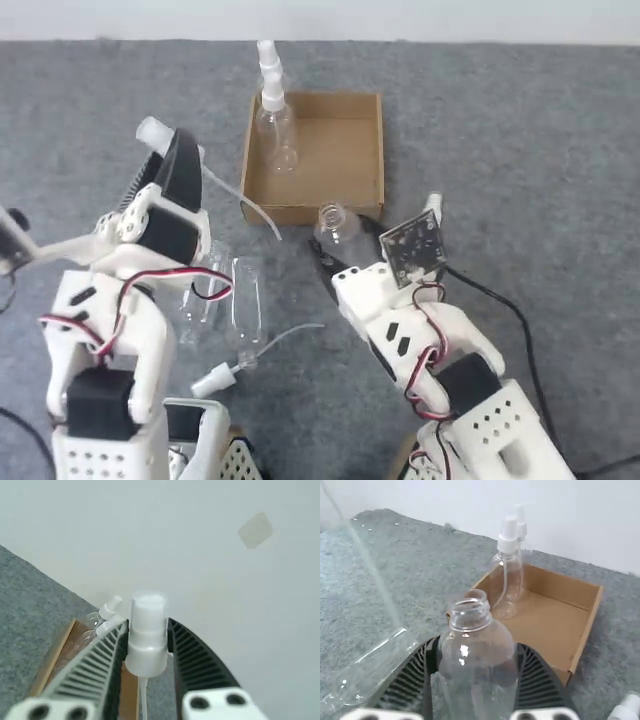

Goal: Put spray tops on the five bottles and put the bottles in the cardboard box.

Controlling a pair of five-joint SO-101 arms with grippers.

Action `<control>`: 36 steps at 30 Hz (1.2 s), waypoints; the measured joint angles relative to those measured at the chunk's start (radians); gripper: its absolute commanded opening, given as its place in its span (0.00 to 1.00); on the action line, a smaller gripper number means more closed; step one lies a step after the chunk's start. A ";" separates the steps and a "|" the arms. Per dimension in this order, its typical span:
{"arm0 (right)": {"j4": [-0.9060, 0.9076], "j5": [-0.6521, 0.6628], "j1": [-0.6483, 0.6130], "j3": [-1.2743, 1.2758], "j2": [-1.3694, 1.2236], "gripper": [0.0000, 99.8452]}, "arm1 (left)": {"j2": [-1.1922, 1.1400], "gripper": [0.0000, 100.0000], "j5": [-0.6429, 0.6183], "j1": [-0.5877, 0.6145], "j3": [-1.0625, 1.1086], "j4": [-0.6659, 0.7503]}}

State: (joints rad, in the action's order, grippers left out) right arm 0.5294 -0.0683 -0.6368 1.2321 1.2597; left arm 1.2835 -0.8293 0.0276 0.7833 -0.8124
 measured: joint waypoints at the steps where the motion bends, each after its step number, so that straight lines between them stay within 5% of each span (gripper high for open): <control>1: 0.000 0.000 -0.002 0.000 0.000 0.02 | 0.017 0.01 0.000 0.000 0.020 0.017; 20: -0.284 0.146 -0.008 0.180 0.000 0.02 | 0.319 0.01 -0.071 0.000 0.219 0.147; 36: -0.288 0.155 -0.098 0.180 0.000 0.02 | 0.474 0.01 -0.163 -0.011 0.315 0.147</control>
State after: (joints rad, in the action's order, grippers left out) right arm 0.2409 0.0867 -0.7350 1.4116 1.2597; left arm 1.7576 -0.9920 0.0169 1.0978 -0.6651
